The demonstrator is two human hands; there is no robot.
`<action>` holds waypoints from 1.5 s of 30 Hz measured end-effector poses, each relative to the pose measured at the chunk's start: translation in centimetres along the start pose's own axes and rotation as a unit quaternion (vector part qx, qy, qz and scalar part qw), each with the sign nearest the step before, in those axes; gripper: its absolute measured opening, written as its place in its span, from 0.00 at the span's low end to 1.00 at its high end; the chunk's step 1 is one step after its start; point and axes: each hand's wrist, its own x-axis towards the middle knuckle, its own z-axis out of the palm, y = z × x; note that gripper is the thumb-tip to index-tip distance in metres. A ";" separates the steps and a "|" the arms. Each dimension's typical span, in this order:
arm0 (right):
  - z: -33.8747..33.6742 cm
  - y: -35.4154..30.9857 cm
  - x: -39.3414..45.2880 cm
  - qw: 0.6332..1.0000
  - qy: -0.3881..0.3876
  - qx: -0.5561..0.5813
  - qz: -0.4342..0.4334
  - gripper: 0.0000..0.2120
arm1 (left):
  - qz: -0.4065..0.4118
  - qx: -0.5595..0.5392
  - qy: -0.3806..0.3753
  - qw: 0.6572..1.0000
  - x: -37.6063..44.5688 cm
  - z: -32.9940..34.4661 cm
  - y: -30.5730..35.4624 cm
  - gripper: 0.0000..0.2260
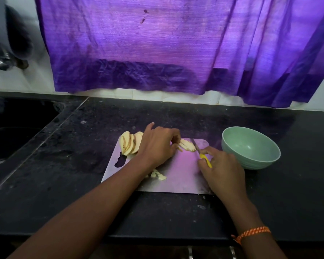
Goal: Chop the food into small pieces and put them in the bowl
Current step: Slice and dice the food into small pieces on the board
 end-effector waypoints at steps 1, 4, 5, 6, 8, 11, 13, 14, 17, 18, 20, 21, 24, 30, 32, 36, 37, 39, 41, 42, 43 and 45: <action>0.2 0.0 0.0 1.000 -0.004 0.004 -0.005 0.14 | 0.004 0.003 0.000 1.000 0.1 0.0 0.0 0.05; 0.4 -0.1 -0.1 1.000 -0.017 0.011 -0.010 0.14 | 0.022 0.000 -0.003 1.000 0.4 0.0 0.0 0.10; 0.5 -0.1 -0.2 1.000 -0.013 0.014 -0.005 0.14 | 0.033 -0.002 -0.008 0.999 0.6 -0.1 0.0 0.12; 0.4 -0.1 -0.2 1.000 -0.007 0.018 -0.001 0.15 | 0.046 -0.004 -0.020 0.999 0.8 -0.1 -0.1 0.14; 0.4 -0.1 -0.3 1.000 0.007 0.016 0.006 0.15 | 0.074 -0.004 -0.056 0.996 1.2 -0.2 -0.3 0.19; 0.4 0.0 -0.3 0.999 0.023 0.002 0.023 0.15 | 0.107 0.012 -0.099 0.989 1.5 -0.2 -0.3 0.22; 0.4 0.0 -0.3 0.999 0.028 -0.001 0.033 0.16 | 0.125 0.030 -0.118 0.985 1.5 -0.3 -0.2 0.23; 0.4 0.0 -0.3 0.999 0.026 -0.003 0.034 0.16 | 0.130 0.039 -0.120 0.983 1.5 -0.3 -0.2 0.22; 0.2 -0.1 -0.5 0.999 0.015 0.000 0.031 0.17 | 0.133 0.064 -0.098 0.984 1.4 -0.5 -0.3 0.18; 0.2 -0.1 -0.5 0.999 0.014 0.000 0.032 0.17 | 0.128 0.072 -0.086 0.985 1.3 -0.5 -0.3 0.17; 0.3 -0.1 -0.5 0.999 0.015 -0.008 0.032 0.17 | 0.103 0.075 -0.065 0.990 1.1 -0.2 0.1 0.17; 0.3 -0.1 -0.5 0.999 0.015 -0.013 0.031 0.17 | 0.085 0.073 -0.054 0.992 0.9 0.0 0.4 0.18; 0.2 -0.3 -0.5 1.000 0.009 -0.020 0.022 0.17 | 0.049 0.082 -0.018 0.995 0.4 0.7 1.3 0.18; 0.2 -0.3 -0.7 1.000 0.003 -0.025 0.019 0.17 | 0.025 0.069 -0.026 0.997 0.4 0.3 0.9 0.21; 0.3 -0.3 -0.7 0.999 0.004 -0.033 0.018 0.18 | 0.023 0.056 -0.027 0.998 0.3 0.1 0.8 0.20; 0.2 -0.3 -0.9 0.999 0.001 -0.041 0.014 0.18 | 0.025 0.036 -0.021 0.999 0.4 -0.1 0.8 0.17; 0.1 -0.4 -0.9 0.999 0.002 -0.042 0.012 0.18 | 0.026 0.037 -0.019 0.999 0.4 -0.1 0.9 0.16; 0.1 -0.4 -1.0 0.999 0.002 -0.043 0.009 0.17 | 0.028 0.040 -0.022 0.999 0.4 0.0 1.1 0.16; 0.1 -0.4 -1.0 0.999 0.003 -0.045 0.007 0.17 | 0.028 0.040 -0.032 0.998 0.4 0.0 1.2 0.17; 0.1 -0.4 -1.0 0.999 0.003 -0.047 0.008 0.17 | 0.028 0.040 -0.037 0.998 0.4 0.0 1.2 0.17; 0.1 -0.4 -1.0 0.999 0.002 -0.048 0.008 0.16 | 0.028 0.040 -0.040 0.998 0.4 0.1 1.2 0.17; 0.1 -0.5 -1.0 0.999 0.000 -0.050 0.006 0.16 | 0.027 0.041 -0.043 0.998 0.5 0.1 1.3 0.18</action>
